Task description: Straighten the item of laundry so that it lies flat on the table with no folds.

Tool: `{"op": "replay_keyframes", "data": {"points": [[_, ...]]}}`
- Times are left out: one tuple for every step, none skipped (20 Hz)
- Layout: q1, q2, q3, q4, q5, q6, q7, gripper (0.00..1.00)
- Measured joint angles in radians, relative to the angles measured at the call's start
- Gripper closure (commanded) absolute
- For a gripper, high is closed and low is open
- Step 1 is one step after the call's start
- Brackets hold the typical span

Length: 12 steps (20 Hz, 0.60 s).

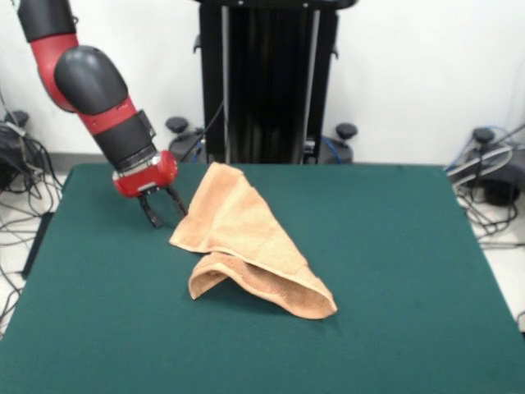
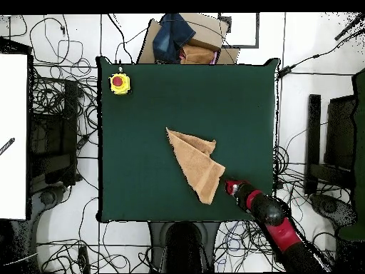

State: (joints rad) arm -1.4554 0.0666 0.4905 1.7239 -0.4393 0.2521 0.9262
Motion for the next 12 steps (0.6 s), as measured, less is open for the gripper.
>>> {"op": "replay_keyframes", "data": {"points": [[-0.001,0.002,0.0,0.001,0.007,0.0,0.0,0.0],[-0.002,0.005,0.0,0.005,0.022,-0.001,0.0,0.0],[-0.002,0.006,0.0,0.007,0.028,0.0,0.0,0.0],[-0.001,0.01,0.0,0.012,0.036,0.0,0.0,0.0],[0.0,0.013,0.0,0.017,0.044,0.0,0.0,0.0],[0.001,0.017,0.0,0.022,0.048,0.0,0.0,0.0],[0.003,0.025,0.0,0.032,0.054,0.0,0.0,0.0],[0.003,0.03,0.0,0.038,0.057,0.0,0.0,0.0],[0.003,0.047,0.0,0.06,0.065,0.004,0.0,0.0],[0.003,0.055,0.0,0.069,0.067,0.007,0.0,0.0],[0.003,0.06,0.0,0.076,0.068,0.01,0.0,0.0],[0.003,0.072,0.001,0.094,0.068,0.017,0.0,0.0]]}}
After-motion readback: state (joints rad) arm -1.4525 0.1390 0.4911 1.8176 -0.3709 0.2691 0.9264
